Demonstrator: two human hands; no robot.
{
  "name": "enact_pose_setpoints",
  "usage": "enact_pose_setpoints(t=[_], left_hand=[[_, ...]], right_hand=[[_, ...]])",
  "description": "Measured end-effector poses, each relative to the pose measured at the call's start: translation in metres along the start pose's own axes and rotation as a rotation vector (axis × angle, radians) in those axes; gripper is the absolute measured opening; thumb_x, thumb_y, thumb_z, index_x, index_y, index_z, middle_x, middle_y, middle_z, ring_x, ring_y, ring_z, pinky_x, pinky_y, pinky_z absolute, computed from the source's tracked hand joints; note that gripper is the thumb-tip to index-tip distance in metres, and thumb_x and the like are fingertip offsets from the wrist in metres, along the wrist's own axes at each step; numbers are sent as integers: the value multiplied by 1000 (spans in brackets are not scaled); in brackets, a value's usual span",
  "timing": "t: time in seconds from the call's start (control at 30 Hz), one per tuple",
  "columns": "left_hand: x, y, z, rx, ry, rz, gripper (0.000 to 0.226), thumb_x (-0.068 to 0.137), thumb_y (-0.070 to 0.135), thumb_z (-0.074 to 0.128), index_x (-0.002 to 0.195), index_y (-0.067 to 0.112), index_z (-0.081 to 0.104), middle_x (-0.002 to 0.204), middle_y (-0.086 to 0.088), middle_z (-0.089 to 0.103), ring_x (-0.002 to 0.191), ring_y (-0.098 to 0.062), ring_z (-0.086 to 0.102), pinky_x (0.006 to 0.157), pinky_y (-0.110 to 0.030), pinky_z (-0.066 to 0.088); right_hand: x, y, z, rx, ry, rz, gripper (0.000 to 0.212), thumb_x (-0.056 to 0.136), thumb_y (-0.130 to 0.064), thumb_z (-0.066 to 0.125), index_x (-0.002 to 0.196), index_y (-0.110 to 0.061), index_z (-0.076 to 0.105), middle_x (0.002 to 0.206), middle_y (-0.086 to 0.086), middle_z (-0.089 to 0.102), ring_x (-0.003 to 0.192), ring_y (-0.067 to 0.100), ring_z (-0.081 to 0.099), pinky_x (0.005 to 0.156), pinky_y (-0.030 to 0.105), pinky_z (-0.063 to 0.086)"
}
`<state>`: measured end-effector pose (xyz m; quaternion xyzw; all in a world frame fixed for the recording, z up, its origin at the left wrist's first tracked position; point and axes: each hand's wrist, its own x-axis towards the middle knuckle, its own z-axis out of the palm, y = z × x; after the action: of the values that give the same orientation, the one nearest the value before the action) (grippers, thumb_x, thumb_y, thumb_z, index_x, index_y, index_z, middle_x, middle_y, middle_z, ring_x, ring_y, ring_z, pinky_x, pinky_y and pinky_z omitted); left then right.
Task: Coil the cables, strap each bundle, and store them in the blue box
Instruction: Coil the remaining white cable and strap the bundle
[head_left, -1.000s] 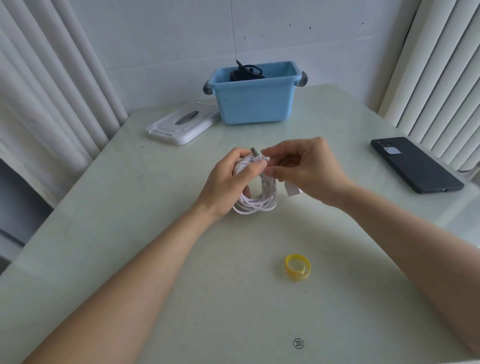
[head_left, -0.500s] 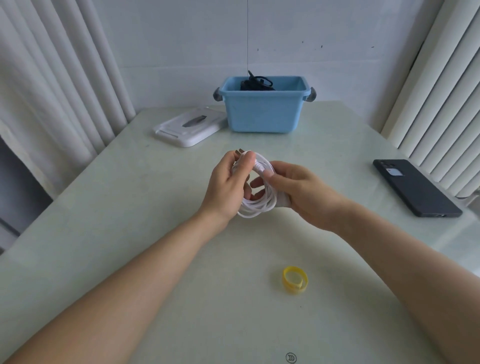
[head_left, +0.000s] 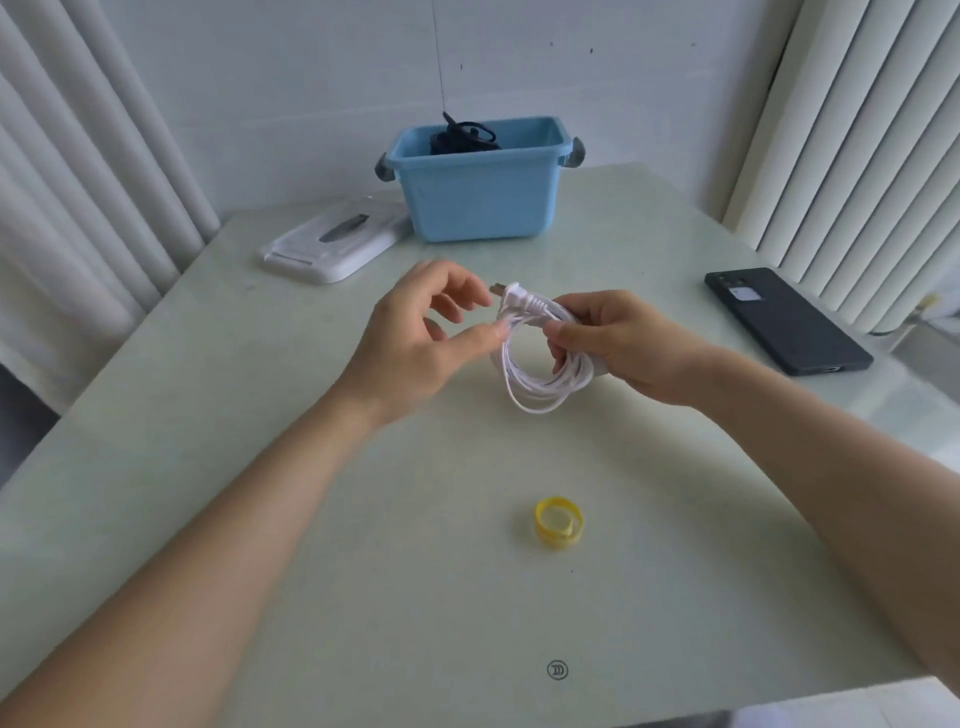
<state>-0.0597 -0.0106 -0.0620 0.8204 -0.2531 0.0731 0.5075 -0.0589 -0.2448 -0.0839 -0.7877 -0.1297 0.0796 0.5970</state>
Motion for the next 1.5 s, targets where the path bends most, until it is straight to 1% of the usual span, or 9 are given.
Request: enact_pose_setpoints(t=[0.17,0.33,0.57,0.7,0.87,1.07,1.23,1.3,1.5], left_hand=[[-20,27,7,87,-717,68,35,70,36,87,99,24,71,93,5,70,90,-13,66,76,-28,48],[-28,22,21,164,-945,81,35,64,29,95,90,35,72,101,9,63,98,-18,59,80,-27,43],[-27,13,26,13,-762,45,17,79,19,83,87,28,72,101,-7,74,83,-7,64,76,-29,53],[-14,14,17,-263,-313,47,7,88,20,74,91,15,71,97,-3,77,78,-15,70,66,-25,54],[1,-2,-1,-240,133,-40,47,99,45,53,67,14,65,65,8,64,66,-11,57,56,-24,42],[2,-14,-6,-231,-14,-226,38,106,25,46,80,13,71,72,10,69,70,-7,57,65,-26,42],[0,-15,-3,-332,-89,-300,25,97,32,63,91,15,80,94,-17,75,84,-21,62,77,-35,46],[0,-14,-4,-343,-95,-337,24,98,30,61,93,15,79,86,-6,76,78,-16,62,72,-28,47],[1,-16,-3,-377,-46,-343,34,84,49,64,71,22,81,83,-3,76,80,-17,65,82,-38,51]], right_hand=[[3,2,-4,17,17,10,19,99,-17,59,91,-1,62,76,5,63,73,25,56,73,41,42],[1,4,-2,41,41,20,18,99,-17,59,90,-1,62,75,5,64,68,20,57,66,30,49],[2,5,1,22,75,11,20,99,-18,59,92,0,63,77,6,64,68,20,56,64,30,51],[3,4,1,-44,73,-19,31,96,-26,63,93,5,64,76,8,61,67,21,53,59,30,43],[-11,-11,8,-147,-78,-80,13,101,-18,58,94,-12,67,74,1,60,66,11,54,61,24,43],[-20,-25,26,-236,-252,-136,12,99,-15,60,109,-11,67,76,-7,62,70,11,58,68,24,48],[-16,-19,34,-175,-164,-122,27,97,-15,63,120,-10,49,79,2,63,72,13,59,69,30,50],[-16,-18,36,-163,-133,-137,34,97,-14,62,123,-10,40,81,5,63,72,15,58,68,31,51],[-16,-19,38,-180,-122,-173,38,97,-17,63,129,-21,43,85,17,63,76,26,59,74,40,54]])
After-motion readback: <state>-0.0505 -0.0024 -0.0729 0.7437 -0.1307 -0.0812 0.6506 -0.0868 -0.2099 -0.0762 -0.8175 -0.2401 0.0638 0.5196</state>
